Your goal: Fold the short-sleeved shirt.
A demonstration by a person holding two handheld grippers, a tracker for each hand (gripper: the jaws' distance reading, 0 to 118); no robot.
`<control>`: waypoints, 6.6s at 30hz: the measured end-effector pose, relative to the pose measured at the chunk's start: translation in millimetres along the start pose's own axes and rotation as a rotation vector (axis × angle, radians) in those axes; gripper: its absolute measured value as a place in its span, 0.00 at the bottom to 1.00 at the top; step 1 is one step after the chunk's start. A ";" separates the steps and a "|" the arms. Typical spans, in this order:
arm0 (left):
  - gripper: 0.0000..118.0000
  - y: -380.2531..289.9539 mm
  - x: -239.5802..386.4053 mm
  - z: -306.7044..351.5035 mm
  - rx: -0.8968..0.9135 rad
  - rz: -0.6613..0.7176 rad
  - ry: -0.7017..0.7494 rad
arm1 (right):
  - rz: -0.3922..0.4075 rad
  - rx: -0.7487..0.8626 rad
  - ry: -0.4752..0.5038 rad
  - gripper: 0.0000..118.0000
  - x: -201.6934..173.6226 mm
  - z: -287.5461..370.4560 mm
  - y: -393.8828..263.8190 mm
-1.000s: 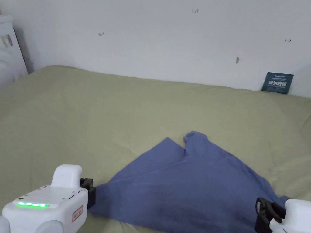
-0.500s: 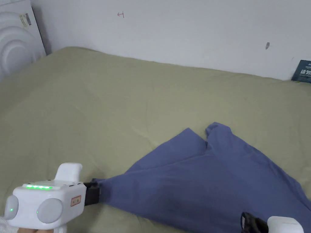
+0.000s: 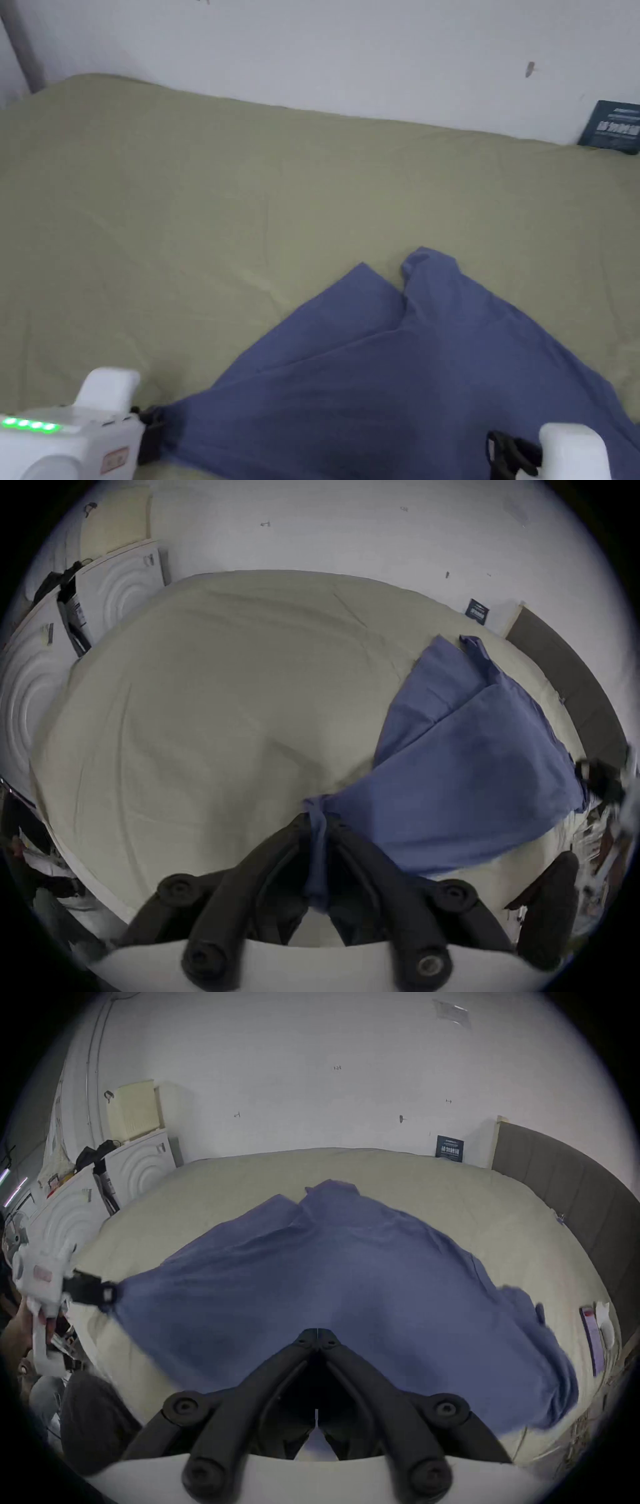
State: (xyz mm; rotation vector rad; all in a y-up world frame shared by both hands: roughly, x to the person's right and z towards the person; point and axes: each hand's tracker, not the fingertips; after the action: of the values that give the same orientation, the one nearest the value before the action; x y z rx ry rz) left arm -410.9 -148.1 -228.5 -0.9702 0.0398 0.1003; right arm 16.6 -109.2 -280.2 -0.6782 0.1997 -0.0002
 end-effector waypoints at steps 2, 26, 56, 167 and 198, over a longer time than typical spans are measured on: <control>0.05 0.9 -3.5 -2.1 -0.002 0.010 0.002 | 0.046 0.008 -0.027 0.01 16.9 -30.2 31.4; 0.05 16.1 4.0 8.6 -0.030 0.086 -0.022 | 0.156 -0.339 -0.055 0.02 85.4 -206.2 175.9; 0.05 298.9 91.8 278.8 0.584 -0.015 0.043 | 0.018 0.499 -0.142 0.02 135.9 272.9 331.7; 0.00 -52.5 27.8 89.6 0.134 0.036 0.045 | -0.191 0.000 -0.126 0.00 144.9 156.0 -97.0; 0.00 -38.5 50.6 64.4 -0.023 -0.011 0.045 | -0.145 -0.222 -0.060 0.02 154.2 120.7 -94.8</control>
State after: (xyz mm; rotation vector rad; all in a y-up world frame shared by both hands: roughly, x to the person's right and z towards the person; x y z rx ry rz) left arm -357.3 -113.1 -164.5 -0.9951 0.0748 0.0686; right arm 196.2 -117.9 -157.6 -0.9119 0.0934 -0.0975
